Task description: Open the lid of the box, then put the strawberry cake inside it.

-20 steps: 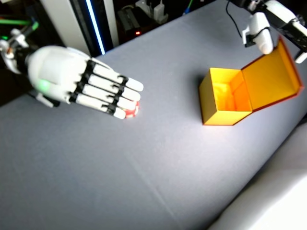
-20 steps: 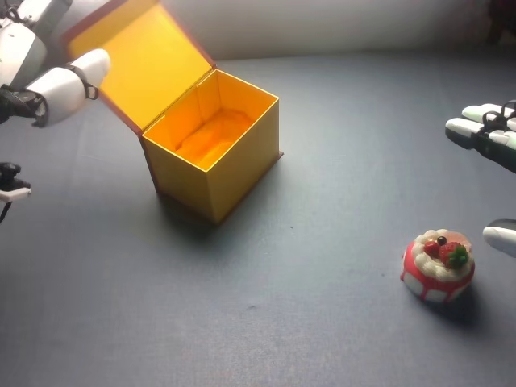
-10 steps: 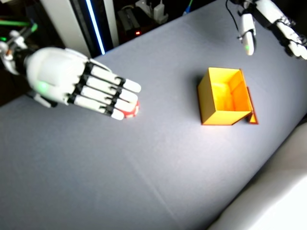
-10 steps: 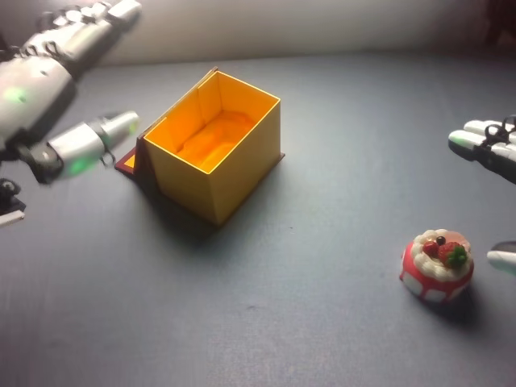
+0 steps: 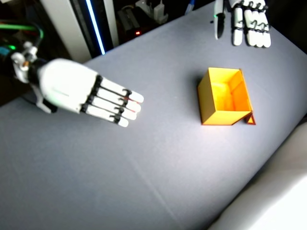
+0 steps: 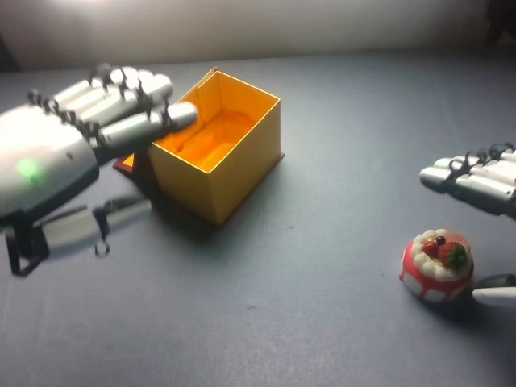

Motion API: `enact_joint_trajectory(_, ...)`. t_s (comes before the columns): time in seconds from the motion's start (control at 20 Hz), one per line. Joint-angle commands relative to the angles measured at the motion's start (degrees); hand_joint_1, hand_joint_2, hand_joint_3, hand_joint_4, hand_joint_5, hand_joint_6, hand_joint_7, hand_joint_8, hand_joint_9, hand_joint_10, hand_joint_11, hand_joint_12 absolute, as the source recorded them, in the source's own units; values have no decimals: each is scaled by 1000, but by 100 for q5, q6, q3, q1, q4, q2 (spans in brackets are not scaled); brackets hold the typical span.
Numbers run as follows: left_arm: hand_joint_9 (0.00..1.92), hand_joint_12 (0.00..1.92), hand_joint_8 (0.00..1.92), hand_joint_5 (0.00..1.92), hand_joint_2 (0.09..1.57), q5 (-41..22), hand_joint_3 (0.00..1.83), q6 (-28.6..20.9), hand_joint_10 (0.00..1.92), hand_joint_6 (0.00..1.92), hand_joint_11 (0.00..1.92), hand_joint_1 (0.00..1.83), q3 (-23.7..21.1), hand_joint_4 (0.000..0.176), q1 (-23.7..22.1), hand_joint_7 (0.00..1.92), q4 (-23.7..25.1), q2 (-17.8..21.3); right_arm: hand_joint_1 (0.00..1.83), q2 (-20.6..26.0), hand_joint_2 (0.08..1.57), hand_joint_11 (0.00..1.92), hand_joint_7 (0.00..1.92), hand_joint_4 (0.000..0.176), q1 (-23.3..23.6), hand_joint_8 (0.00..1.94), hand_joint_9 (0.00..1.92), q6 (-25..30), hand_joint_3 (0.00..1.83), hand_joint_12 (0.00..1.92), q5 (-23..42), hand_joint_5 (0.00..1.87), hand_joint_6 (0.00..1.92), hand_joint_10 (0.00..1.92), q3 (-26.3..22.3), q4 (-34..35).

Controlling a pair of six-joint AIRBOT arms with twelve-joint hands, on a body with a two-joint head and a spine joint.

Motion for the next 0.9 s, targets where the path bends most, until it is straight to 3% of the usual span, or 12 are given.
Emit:
enact_joint_trajectory(0.0,108,533,18,226,1362,-656,4,-2,18,15,1,682,-25,3,-9,86,-83,104,925,-44,1069,0,81,0,99,6,141,36,0,1065,435,79,6,31,57,38)
enact_joint_trajectory(0.05,127,602,15,248,1350,-690,0,0,23,18,0,699,-95,0,47,109,-16,166,930,-149,1066,0,95,0,177,8,163,35,0,1205,276,85,7,41,147,29)
enact_joint_trajectory(0.15,172,724,16,294,1325,-766,0,5,40,26,0,675,-156,35,113,171,-1,223,920,-316,1079,0,140,0,313,15,208,35,4,1304,9,102,9,60,288,12)
enact_joint_trajectory(0.35,193,827,5,332,1313,-802,2,5,43,21,0,723,-173,11,132,214,35,230,1042,-730,1098,0,251,0,539,30,304,36,5,1301,-555,195,31,87,649,11)
enact_joint_trajectory(0.4,192,814,0,317,1301,-782,0,5,41,11,0,743,-166,4,130,206,36,228,1200,-816,1191,789,736,0,636,1090,886,38,7,1832,-662,663,1038,1406,741,11)
enact_joint_trajectory(0.45,186,860,0,305,1308,-768,0,5,38,5,0,721,-166,8,131,196,36,230,1207,-826,1228,1065,763,0,687,1363,1065,39,7,1903,-684,709,1285,1732,765,10)
enact_joint_trajectory(0.55,176,858,1,288,1327,-749,7,5,33,3,0,672,-172,12,134,181,45,239,1211,-814,1248,1109,747,0,792,1622,1054,47,5,1917,-678,744,1111,1883,769,-73)
enact_joint_trajectory(0.6,182,883,2,294,1324,-743,0,5,37,6,0,674,-180,12,138,183,53,250,1145,-790,1220,1421,1150,0,893,1883,1347,62,0,1921,-677,789,1236,1912,767,-168)
enact_joint_trajectory(0.65,182,883,2,294,1324,-736,0,4,37,6,0,674,-182,12,138,183,59,261,1145,-760,1220,1421,1150,0,973,1883,1347,99,0,1921,-664,789,1236,1912,756,-261)
enact_joint_trajectory(0.75,186,894,3,292,1332,-696,3,2,39,5,0,630,-192,14,138,174,97,269,1165,-637,1292,1191,761,0,1134,1842,1096,259,7,1921,-556,671,1235,1921,718,-490)
enact_joint_trajectory(0.8,181,899,2,293,1345,-686,8,1,36,5,0,590,-204,10,138,171,122,275,1178,-587,1300,1000,681,0,1214,1814,926,305,3,1921,-510,672,1198,1921,697,-586)
enact_joint_trajectory(0.85,187,916,3,303,1367,-656,3,-11,35,6,0,565,-225,1,138,189,163,290,1234,-524,1241,516,825,0,1384,1491,739,315,0,1911,-492,696,1209,1618,662,-738)
